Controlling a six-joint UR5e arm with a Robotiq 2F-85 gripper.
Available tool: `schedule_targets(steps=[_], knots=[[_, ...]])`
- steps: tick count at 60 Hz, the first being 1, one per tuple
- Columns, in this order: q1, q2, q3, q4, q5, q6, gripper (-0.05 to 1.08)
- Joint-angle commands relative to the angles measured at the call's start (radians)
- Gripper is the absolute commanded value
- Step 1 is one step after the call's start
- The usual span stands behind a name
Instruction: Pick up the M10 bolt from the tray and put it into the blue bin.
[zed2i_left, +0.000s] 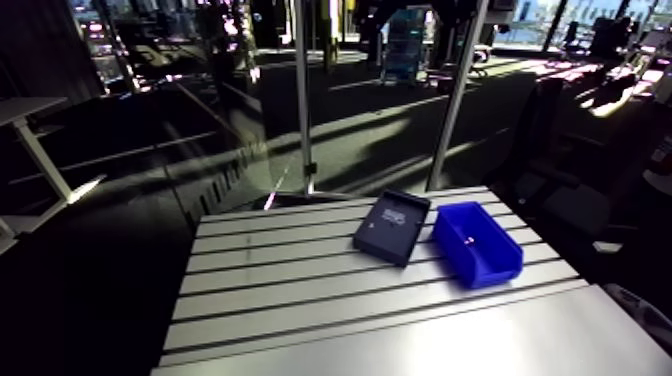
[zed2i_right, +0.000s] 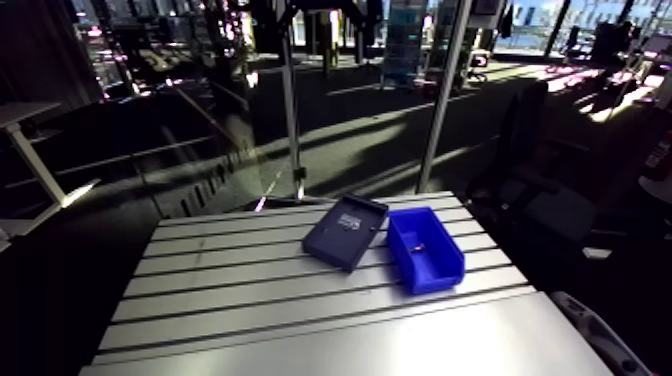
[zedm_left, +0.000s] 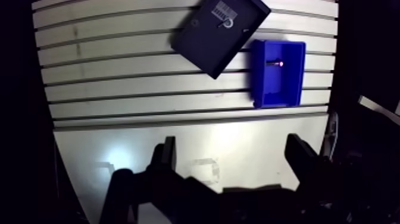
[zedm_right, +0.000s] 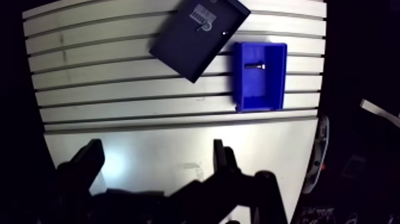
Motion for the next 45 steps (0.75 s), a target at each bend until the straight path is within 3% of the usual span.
schedule_targets(steps=[1, 45], knots=[[-0.001, 0.0, -0.003, 0.0, -0.003, 0.0, 0.01], [-0.001, 0.008, -0.009, -0.002, -0.005, -0.004, 0.01]])
